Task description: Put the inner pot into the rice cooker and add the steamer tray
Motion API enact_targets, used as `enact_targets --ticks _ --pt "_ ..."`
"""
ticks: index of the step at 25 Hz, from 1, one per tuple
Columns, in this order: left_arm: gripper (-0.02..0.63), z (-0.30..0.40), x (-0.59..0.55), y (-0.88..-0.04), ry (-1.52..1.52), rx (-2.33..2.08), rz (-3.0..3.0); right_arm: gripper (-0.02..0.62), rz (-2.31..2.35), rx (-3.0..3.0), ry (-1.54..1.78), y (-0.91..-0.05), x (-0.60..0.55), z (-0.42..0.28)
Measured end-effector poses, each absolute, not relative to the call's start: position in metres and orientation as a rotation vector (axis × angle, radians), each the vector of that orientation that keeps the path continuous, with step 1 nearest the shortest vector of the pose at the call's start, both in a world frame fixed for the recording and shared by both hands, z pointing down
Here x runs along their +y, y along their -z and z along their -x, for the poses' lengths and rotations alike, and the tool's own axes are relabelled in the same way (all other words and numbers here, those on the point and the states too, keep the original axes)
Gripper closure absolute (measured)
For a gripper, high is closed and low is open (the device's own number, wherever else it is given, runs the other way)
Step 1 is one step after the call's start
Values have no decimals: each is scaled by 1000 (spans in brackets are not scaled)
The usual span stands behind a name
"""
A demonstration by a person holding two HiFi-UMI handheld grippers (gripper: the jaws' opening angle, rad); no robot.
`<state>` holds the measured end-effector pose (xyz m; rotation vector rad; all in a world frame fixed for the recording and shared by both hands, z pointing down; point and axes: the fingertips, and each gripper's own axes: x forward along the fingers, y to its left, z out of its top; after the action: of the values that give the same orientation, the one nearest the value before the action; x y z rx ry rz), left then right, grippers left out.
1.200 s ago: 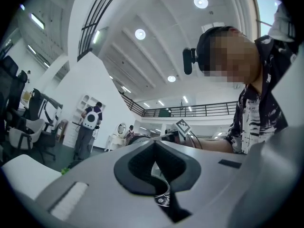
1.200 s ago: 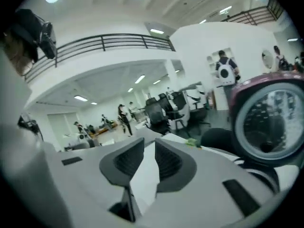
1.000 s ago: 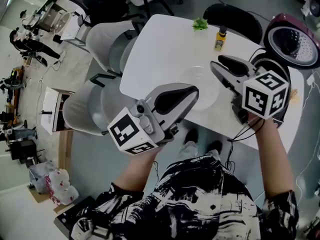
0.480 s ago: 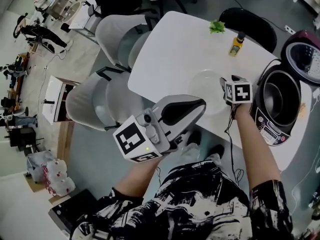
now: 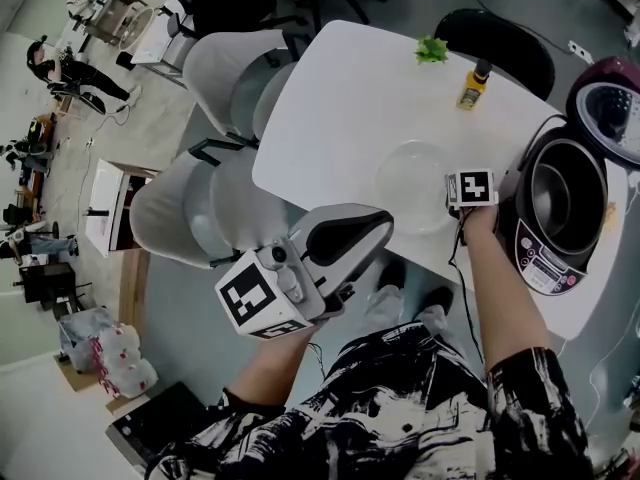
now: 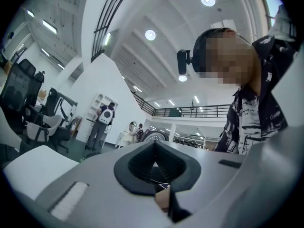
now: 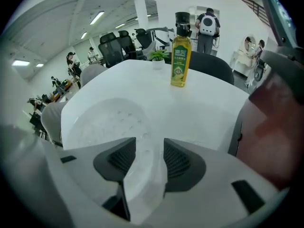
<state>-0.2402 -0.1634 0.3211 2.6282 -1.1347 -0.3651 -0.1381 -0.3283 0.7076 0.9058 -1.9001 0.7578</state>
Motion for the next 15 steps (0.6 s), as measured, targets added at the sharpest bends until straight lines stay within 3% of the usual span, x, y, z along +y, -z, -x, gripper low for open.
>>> enact_targets --ticks 7,15 --pt "601 243 -166 -321 356 -1133 -2626 549 -882 -1732 -734 -728 -316 118" --pt "601 242 -170 -320 357 -1128 -2633 589 -897 -1679 -890 -725 -311 117"
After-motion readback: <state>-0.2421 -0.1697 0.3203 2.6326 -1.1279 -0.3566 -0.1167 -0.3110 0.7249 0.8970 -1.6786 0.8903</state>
